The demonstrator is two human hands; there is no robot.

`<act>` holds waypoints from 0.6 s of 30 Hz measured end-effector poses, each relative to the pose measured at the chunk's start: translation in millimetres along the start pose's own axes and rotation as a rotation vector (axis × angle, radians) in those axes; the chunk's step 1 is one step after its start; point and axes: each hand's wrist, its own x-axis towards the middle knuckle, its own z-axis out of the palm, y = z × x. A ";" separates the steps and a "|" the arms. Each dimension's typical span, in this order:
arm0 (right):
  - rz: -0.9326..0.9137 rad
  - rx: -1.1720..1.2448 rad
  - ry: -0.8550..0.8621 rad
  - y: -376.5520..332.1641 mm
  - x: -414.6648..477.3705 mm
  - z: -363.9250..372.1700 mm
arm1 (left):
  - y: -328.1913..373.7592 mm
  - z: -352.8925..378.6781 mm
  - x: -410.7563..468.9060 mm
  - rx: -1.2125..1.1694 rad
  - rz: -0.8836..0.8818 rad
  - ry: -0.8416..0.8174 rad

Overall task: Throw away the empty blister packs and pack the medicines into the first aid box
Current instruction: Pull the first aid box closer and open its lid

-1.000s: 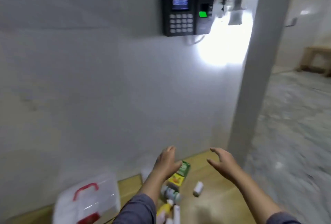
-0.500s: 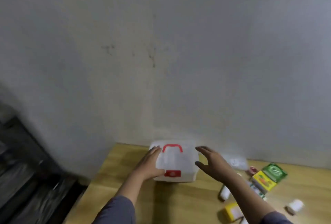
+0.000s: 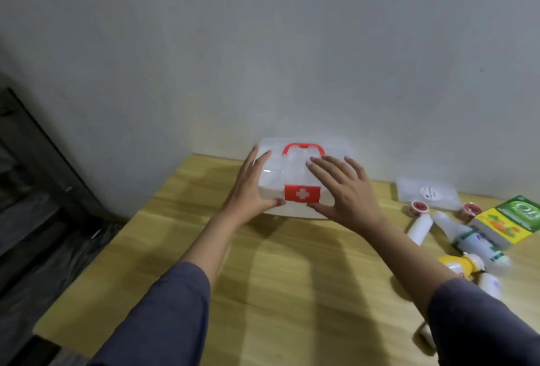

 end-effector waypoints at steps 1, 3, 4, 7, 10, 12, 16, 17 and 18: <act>-0.016 0.003 0.018 0.7 -0.8 1.4 | -1.1 2.5 -1.0 -0.001 0.015 0.024; -0.045 0.007 0.032 2.8 -2.6 1.0 | -0.8 4.7 -3.6 0.001 0.027 0.044; -0.055 0.010 0.034 3.4 -5.0 -0.2 | 0.7 5.2 -6.2 -0.001 0.029 0.047; -0.089 0.040 0.015 3.1 -14.8 -6.2 | 6.4 6.2 -14.4 -0.004 0.025 0.052; -0.116 0.095 0.027 0.2 -22.8 -16.1 | 11.9 7.3 -20.5 -0.013 0.014 0.061; -0.110 0.125 0.047 -0.6 -27.8 -21.4 | 16.5 9.0 -24.3 -0.030 0.008 0.059; -0.064 0.228 0.049 2.1 -34.4 -28.8 | 22.5 16.1 -27.2 -0.027 0.023 0.040; -0.049 0.269 0.034 3.5 -35.1 -30.9 | 23.2 18.2 -26.7 -0.032 0.026 0.037; -0.038 0.307 0.018 4.5 -35.0 -32.3 | 23.4 20.1 -26.7 -0.049 0.027 0.036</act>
